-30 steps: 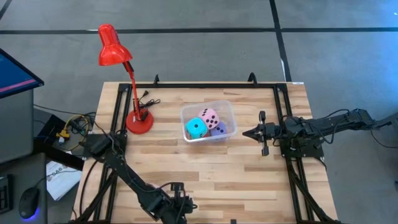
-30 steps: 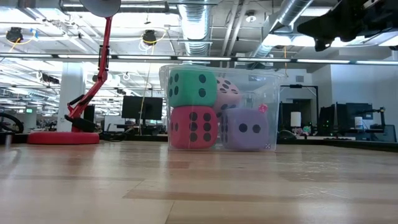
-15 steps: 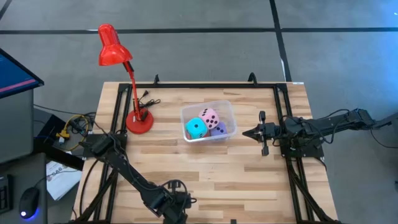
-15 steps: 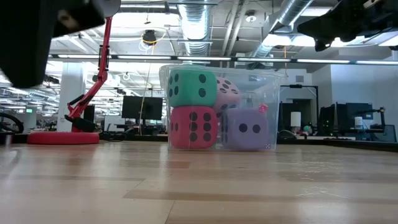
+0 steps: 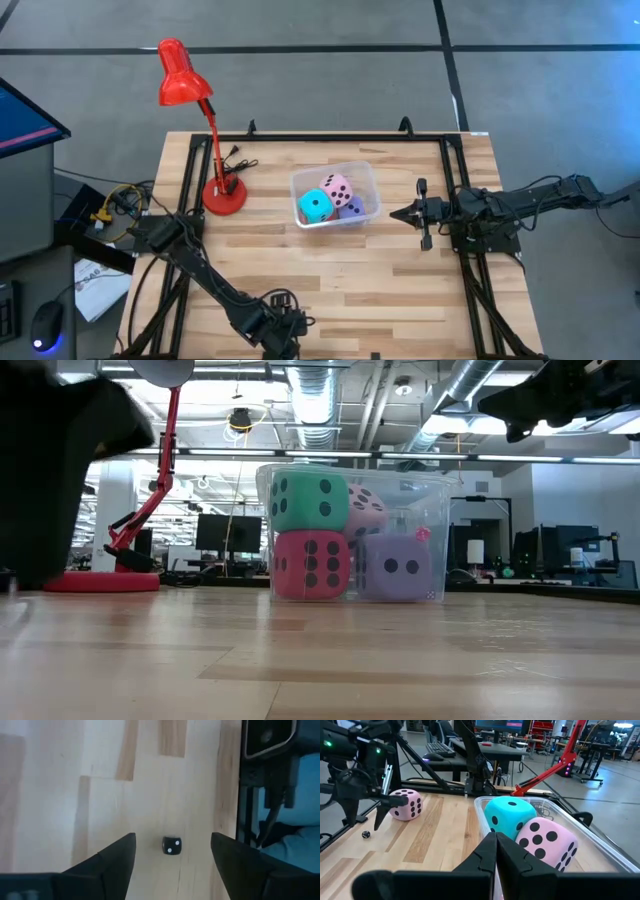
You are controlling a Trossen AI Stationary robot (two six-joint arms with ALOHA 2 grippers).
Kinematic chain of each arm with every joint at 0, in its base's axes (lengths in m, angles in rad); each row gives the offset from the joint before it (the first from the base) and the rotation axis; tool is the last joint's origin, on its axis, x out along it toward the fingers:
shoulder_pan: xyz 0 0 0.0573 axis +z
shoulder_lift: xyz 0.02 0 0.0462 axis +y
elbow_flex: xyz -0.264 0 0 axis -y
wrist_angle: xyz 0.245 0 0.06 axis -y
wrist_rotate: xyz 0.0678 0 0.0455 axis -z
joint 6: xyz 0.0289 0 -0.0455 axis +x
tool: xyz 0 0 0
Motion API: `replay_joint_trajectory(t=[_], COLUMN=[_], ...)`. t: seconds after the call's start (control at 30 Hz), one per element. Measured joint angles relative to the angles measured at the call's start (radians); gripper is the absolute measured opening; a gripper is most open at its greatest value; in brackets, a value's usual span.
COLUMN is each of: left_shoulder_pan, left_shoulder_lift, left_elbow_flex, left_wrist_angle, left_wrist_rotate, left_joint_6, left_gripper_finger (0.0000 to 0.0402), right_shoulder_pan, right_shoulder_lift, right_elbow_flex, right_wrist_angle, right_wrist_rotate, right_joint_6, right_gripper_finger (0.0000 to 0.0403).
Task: Pick & Place Dice
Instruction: Put the small black die into the transparent bin
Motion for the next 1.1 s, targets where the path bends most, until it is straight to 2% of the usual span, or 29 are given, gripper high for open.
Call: replay_joint_trajectory(t=[0.73,1.1], left_shoulder_pan=[-0.010,-0.013], left_shoulder_lift=[-0.001,-0.004], left_elbow_flex=[-0.152,-0.168], left_wrist_angle=[0.187,0.188], left_wrist_rotate=[0.002,-0.001], left_joint_6=[-0.083,-0.107], left_gripper_finger=[0.0222,0.0174], right_shoulder_pan=[0.000,0.000], right_shoulder_lift=[0.000,0.000], right_elbow_flex=[0.000,0.000], right_wrist_angle=[0.000,0.000], right_wrist_rotate=[0.000,0.000], right_joint_6=[0.000,0.000], right_gripper_finger=[0.0005,0.0005])
